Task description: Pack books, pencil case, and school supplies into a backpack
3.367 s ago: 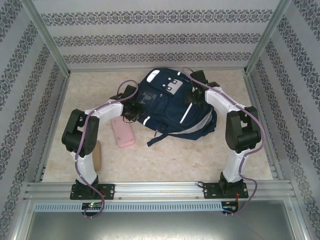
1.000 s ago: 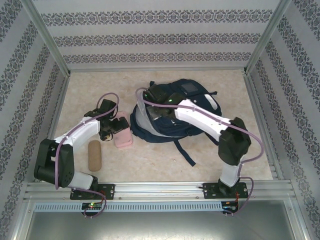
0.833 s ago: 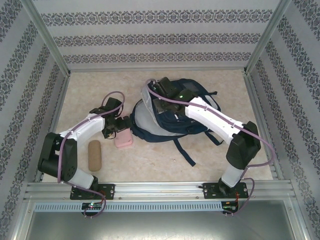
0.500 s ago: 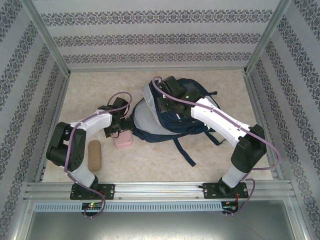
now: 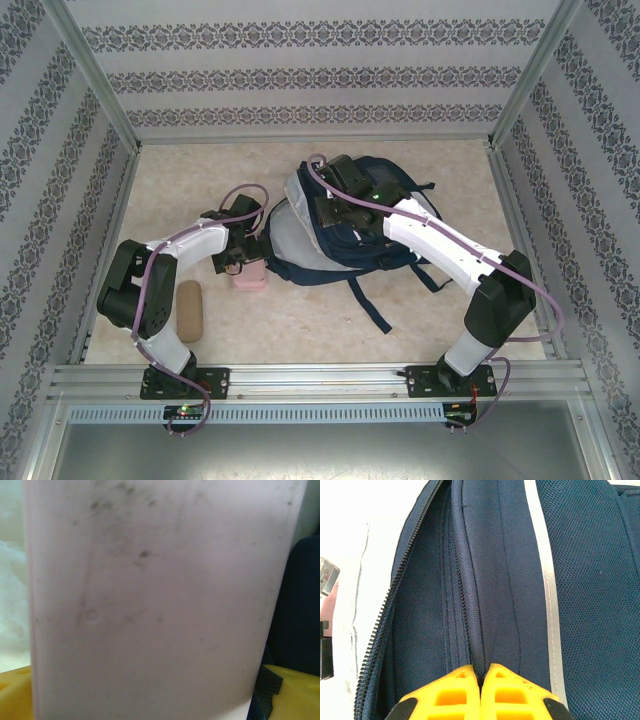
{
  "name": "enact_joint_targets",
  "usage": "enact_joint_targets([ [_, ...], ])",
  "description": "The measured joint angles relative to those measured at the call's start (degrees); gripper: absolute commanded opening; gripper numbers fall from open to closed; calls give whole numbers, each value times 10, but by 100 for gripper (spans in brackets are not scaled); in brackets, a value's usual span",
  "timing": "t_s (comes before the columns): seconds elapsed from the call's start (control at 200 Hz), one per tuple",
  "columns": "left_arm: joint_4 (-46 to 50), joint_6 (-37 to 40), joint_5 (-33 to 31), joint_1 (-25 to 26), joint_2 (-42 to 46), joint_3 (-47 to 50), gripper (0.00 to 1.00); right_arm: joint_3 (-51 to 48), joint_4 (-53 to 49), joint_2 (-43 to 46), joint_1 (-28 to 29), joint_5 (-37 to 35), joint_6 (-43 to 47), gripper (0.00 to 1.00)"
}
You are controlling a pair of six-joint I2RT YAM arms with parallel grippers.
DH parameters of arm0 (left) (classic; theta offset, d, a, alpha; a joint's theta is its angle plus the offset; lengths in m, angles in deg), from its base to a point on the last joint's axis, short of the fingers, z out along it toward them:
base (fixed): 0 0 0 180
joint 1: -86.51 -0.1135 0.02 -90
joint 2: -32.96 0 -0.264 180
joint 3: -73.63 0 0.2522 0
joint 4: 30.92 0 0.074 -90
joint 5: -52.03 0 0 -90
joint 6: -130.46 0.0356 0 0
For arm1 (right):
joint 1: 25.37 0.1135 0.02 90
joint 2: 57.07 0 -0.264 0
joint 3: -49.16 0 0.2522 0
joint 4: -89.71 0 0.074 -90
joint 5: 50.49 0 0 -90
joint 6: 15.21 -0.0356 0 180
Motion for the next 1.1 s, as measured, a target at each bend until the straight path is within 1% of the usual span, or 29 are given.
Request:
enact_joint_targets([
  [0.24, 0, 0, 5, 0, 0, 3, 100, -8, 7, 0, -3, 9, -10, 0],
  [0.33, 0, 3, 5, 0, 0, 4, 89, -12, 10, 0, -3, 11, -12, 0],
  [0.365, 0, 5, 7, 0, 1, 4, 86, -13, 12, 0, -3, 12, -12, 0],
  [0.48, 0, 7, 11, 0, 9, 4, 83, -16, 15, 0, -3, 15, -13, 0],
  [0.555, 0, 7, 11, 1, 14, 6, 73, -17, 15, 1, -3, 15, -14, 0],
  [0.609, 0, 7, 11, 1, 23, 10, 71, -17, 15, 1, -3, 15, -14, 1],
  [0.664, 7, 7, 10, 1, 41, 14, 67, -17, 15, 2, -3, 15, -14, 1],
  [0.704, 14, 4, 10, 1, 56, 17, 66, -17, 15, 2, -3, 15, -14, 1],
  [0.729, 18, 4, 10, 1, 67, 19, 61, -17, 15, 3, -3, 15, -14, 1],
  [0.769, 24, 4, 10, 1, 87, 22, 50, -17, 15, 3, -3, 15, -14, 2],
  [0.849, 28, -1, 14, 1, 127, 25, 41, -18, 15, 3, -4, 15, -14, 2],
  [0.919, 28, -7, 21, 1, 162, 29, 40, -18, 16, 3, -6, 16, -14, 3],
  [0.984, 26, -15, 28, 1, 184, 32, 33, -18, 16, 3, -7, 17, -14, 3],
  [1.039, 25, -19, 32, 1, 194, 32, 32, -18, 16, 3, -7, 18, -14, 3],
  [1.059, 25, -20, 33, 1, 196, 32, 27, -18, 16, 3, -7, 18, -14, 3],
  [1.074, 25, -22, 34, 1, 197, 32, 21, -18, 16, 3, -7, 18, -14, 3],
  [1.099, 24, -27, 37, 1, 198, 32, 14, -18, 16, 3, -7, 18, -14, 4],
])
